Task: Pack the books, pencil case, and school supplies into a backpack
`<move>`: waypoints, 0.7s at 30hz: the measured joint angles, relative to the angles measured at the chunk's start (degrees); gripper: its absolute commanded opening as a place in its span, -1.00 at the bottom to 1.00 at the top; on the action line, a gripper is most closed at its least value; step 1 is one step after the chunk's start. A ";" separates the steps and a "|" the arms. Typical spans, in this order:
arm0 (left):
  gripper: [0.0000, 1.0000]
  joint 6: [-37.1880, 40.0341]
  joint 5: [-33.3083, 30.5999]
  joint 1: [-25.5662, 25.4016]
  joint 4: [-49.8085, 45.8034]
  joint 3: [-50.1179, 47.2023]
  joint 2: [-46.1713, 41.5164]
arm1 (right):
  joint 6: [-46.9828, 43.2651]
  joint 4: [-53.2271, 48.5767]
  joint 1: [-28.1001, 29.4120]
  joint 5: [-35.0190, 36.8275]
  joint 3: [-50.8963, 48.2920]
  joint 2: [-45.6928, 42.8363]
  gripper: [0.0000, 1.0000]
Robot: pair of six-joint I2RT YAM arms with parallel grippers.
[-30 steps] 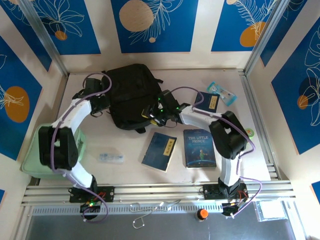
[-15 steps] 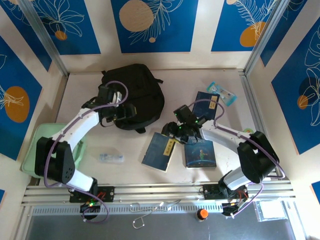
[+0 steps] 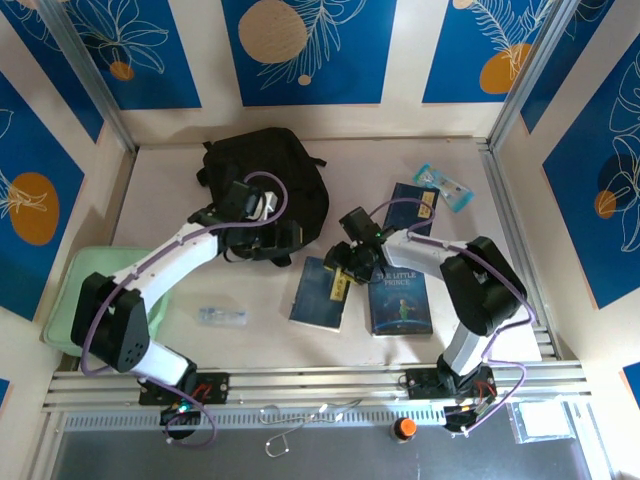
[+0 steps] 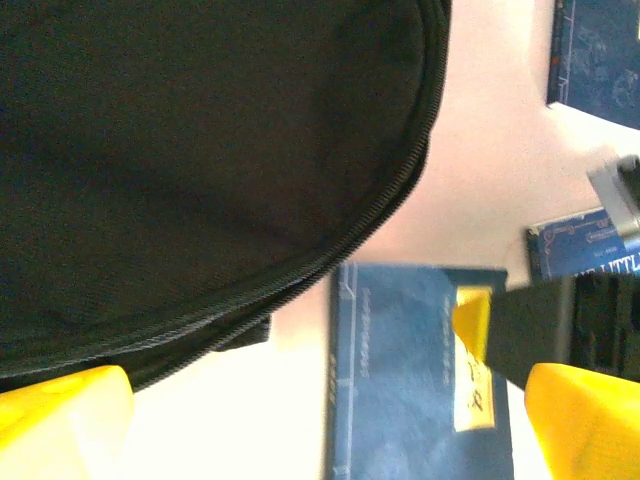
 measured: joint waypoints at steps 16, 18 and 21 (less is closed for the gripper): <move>0.70 -3.69 -0.72 -9.44 2.99 -0.87 6.51 | -8.81 -0.02 -2.69 3.80 -1.05 -8.96 0.15; 0.60 -3.93 -1.05 -9.81 3.15 -0.90 8.15 | -8.24 -0.52 -2.16 4.04 -2.51 -9.40 0.13; 0.41 -4.92 -1.16 -9.99 3.56 -0.96 10.19 | -7.32 -1.62 -1.57 4.02 -4.50 -8.31 0.09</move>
